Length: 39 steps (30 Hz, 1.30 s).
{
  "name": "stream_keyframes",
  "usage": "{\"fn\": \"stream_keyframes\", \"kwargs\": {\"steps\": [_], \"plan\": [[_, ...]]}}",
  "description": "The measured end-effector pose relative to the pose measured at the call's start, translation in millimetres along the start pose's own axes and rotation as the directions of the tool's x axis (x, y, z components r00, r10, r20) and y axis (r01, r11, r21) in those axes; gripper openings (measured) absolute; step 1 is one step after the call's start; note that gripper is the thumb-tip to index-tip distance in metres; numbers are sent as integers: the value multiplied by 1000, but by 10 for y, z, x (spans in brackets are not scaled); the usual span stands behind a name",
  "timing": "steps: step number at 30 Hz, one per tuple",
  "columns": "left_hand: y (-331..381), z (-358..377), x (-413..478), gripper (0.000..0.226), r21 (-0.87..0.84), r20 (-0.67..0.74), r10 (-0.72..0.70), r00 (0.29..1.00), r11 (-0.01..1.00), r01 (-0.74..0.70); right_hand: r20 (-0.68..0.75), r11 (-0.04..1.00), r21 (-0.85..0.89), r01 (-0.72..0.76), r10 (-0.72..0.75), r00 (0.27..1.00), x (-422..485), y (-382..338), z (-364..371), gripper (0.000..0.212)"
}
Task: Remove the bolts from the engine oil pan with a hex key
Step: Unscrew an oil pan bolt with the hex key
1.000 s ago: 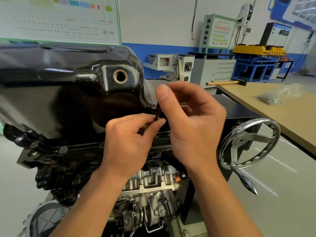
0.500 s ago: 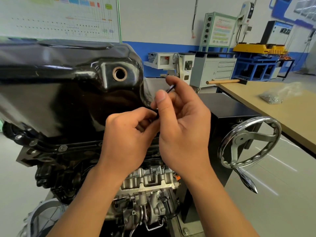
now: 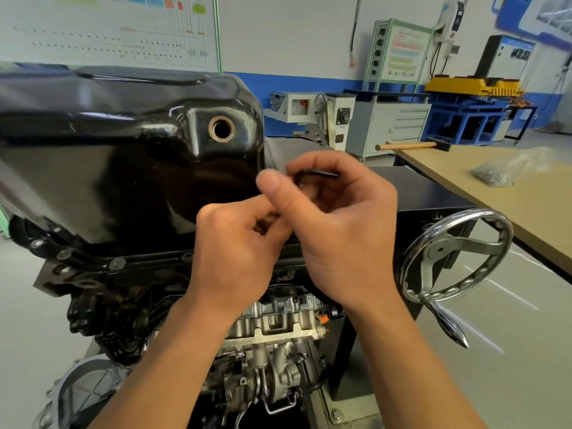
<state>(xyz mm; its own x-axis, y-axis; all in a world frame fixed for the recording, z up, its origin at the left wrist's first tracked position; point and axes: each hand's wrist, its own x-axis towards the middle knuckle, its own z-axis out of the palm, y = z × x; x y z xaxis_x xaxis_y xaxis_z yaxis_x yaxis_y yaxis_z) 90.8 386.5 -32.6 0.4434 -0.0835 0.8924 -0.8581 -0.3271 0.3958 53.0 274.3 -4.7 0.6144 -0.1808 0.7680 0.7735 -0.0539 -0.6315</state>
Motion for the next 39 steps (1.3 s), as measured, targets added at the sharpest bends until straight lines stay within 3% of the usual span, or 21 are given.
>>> {"fn": "stream_keyframes", "kwargs": {"steps": [2, 5, 8, 12, 14, 18, 21, 24, 27, 30, 34, 37, 39], "plan": [[2, 32, -14, 16, -3, -23, -39, 999, 999, 38, -56, 996, 86, -26, 31, 998, 9, 23, 2, 1], [6, 79, -47, 21, 9, -63, -86, 994, 996, 87, -71, 946, 274, -175, 201, 977, 64, 30, -45, 12], [24, 78, -50, 24, -10, -63, -96, 993, 995, 96, -61, 965, 215, -153, 169, 984, 39, 44, -28, 15], [19, 46, -44, 26, 34, -68, -98, 993, 994, 100, -51, 994, -86, 74, -78, 996, -72, 100, 107, 14], [34, 22, -33, 27, 22, -12, -95, 995, 995, 95, -9, 983, -149, 109, -112, 994, -86, 144, 108, 10], [-8, -99, 27, 15, 50, 247, -44, 968, 998, 33, 129, 998, -55, 34, -26, 991, 7, 117, 14, 17], [-41, -132, 27, 17, 38, 275, -22, 961, 999, 12, 233, 999, 10, -40, 36, 972, 54, 85, -49, 20], [6, -67, 9, 29, 36, 173, 12, 985, 999, -19, 106, 998, 17, -56, 54, 993, 16, 57, -9, 6], [11, -11, 7, 46, 75, 58, 39, 998, 996, -43, -146, 999, -10, 37, -38, 989, -72, 60, 111, 22], [-9, 34, -45, 28, 80, -6, 11, 1000, 997, -10, -257, 991, -28, 130, -133, 957, -99, 93, 178, 11], [-12, 83, -73, 24, 35, -50, -44, 998, 998, 46, -201, 966, 245, -87, 139, 970, -19, 70, 132, 18], [5, 100, -78, 24, -34, -34, -78, 996, 996, 76, -120, 951, 271, -148, 186, 975, 25, 48, 83, 11], [19, 67, -50, 24, -22, 33, -52, 998, 998, 52, -84, 944, 272, -187, 216, 973, 23, 20, 80, 28]]}}
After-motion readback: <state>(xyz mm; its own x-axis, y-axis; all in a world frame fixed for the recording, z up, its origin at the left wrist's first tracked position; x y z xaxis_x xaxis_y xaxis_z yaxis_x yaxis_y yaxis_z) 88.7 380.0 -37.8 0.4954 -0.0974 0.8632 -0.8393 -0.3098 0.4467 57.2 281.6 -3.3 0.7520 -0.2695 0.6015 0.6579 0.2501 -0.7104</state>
